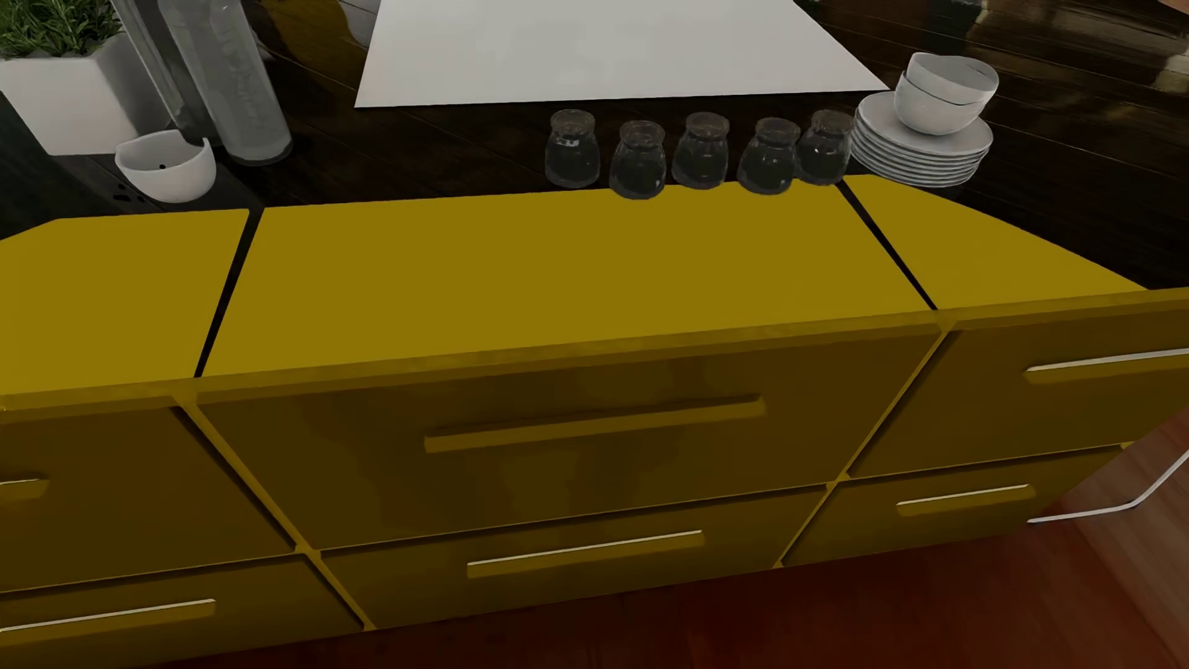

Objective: Walk towards the corner

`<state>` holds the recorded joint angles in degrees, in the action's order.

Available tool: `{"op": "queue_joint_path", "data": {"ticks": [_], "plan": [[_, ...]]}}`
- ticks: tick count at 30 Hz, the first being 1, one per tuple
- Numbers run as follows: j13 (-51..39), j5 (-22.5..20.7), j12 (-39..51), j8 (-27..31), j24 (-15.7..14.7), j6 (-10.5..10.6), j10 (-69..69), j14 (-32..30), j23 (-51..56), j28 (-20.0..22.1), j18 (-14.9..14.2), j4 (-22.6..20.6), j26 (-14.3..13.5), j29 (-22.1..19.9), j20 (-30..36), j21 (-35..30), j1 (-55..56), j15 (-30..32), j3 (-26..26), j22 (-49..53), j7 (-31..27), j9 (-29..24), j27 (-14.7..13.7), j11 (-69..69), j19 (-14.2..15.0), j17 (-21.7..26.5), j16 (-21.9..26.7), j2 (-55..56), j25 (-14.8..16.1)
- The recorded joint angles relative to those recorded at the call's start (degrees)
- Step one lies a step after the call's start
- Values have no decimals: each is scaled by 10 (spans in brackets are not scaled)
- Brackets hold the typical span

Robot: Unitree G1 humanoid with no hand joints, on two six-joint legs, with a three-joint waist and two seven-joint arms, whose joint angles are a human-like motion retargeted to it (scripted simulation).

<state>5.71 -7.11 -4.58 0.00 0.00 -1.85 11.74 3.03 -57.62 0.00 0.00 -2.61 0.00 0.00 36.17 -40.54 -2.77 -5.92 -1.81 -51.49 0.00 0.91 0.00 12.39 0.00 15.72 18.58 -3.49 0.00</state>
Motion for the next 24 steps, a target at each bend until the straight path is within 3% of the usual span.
{"op": "queue_joint_path", "data": {"ticks": [8, 24], "plan": [[1, -3, -1, 0, 0, -7, 0, 3, 1, 0, 0, 5, 0, 0, -2, 0, 0, 1, -3, -2, 0, 7, 0, -6, 0, -3, 4, -4, 0], [6, -8, -2, 0, 0, 3, 3, 1, 8, 0, 0, 9, 0, 0, 2, -7, 3, -6, -15, -3, 0, 12, 0, -1, 0, 2, 5, 1, 0]]}}
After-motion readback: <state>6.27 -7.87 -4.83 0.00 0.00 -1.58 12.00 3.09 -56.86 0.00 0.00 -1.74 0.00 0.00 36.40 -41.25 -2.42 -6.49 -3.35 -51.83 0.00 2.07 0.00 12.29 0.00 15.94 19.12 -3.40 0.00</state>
